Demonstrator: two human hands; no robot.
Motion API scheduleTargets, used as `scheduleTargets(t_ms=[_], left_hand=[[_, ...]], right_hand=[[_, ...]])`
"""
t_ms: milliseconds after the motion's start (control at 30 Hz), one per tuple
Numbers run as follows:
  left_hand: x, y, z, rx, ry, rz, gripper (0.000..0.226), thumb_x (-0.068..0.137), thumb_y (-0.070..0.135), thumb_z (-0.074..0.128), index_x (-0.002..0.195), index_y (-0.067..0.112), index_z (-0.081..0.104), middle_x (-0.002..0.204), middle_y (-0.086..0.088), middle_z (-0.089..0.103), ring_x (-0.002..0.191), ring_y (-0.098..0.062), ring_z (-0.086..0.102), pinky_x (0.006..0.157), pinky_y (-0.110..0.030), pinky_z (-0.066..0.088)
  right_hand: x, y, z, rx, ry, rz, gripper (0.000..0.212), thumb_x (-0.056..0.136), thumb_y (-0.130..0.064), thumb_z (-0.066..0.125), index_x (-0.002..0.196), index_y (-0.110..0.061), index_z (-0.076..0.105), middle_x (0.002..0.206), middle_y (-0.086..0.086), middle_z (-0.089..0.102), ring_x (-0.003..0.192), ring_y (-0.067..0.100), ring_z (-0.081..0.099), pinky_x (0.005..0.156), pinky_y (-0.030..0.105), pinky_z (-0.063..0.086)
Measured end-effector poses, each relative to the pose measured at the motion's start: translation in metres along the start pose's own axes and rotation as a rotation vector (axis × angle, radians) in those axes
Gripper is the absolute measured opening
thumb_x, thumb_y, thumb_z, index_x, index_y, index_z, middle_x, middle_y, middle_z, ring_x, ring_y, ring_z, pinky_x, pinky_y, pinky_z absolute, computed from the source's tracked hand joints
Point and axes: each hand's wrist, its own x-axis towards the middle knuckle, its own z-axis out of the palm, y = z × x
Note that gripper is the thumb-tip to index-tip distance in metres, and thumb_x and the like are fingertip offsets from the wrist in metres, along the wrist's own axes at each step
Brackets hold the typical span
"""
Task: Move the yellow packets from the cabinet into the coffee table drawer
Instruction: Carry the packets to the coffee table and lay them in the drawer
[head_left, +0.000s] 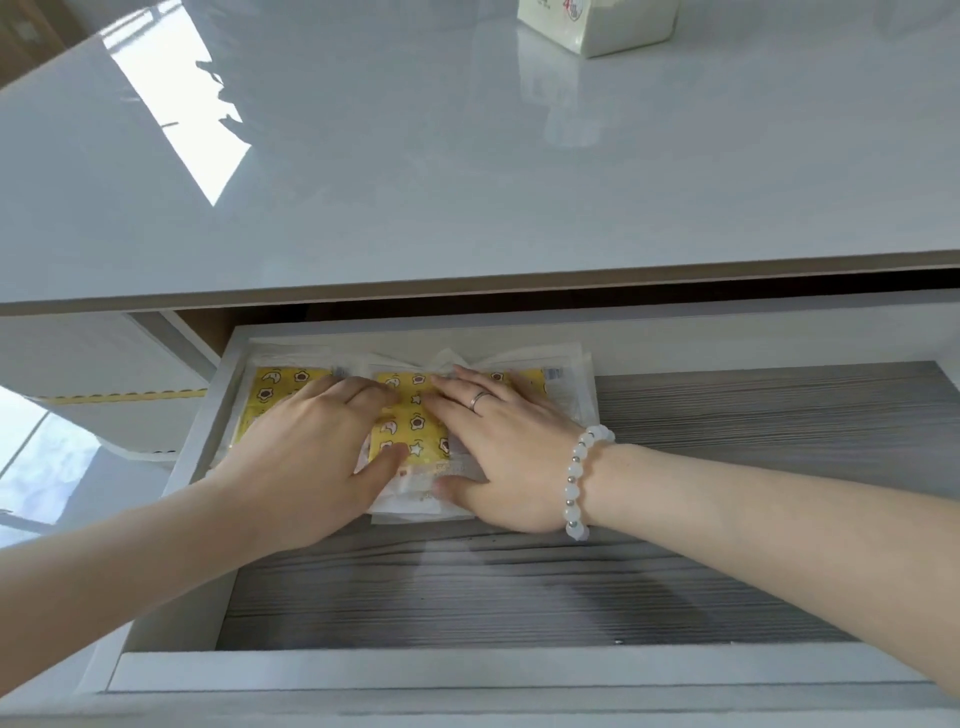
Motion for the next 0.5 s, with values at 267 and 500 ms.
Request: scheduleTargets(t_ms=[267, 500], left_hand=[[0.005, 0.017, -0.054, -0.016, -0.264, -0.031, 0.050, 0.097, 0.043, 0.037, 0.141, 0.020, 0.035, 0.141, 0.004, 0.040, 0.132, -0.016, 0.036, 0.107, -0.027, 0.031], [0.001, 0.037, -0.216, -0.112, -0.327, -0.091, 0.043, 0.099, 0.032, 0.036, 0.139, 0.016, 0.035, 0.138, 0.001, 0.040, 0.122, -0.020, 0.044, 0.097, -0.030, 0.040]], right_hand=[[-0.011, -0.020, -0.060, 0.062, -0.193, 0.061, 0.062, 0.094, -0.043, 0.046, 0.146, -0.016, 0.026, 0.155, 0.003, 0.019, 0.144, 0.020, 0.014, 0.115, 0.038, 0.023], [-0.033, -0.069, -0.227, -0.023, -0.246, 0.191, 0.042, 0.096, -0.032, 0.042, 0.136, -0.016, 0.045, 0.137, 0.005, 0.045, 0.126, 0.023, 0.043, 0.096, 0.040, 0.046]])
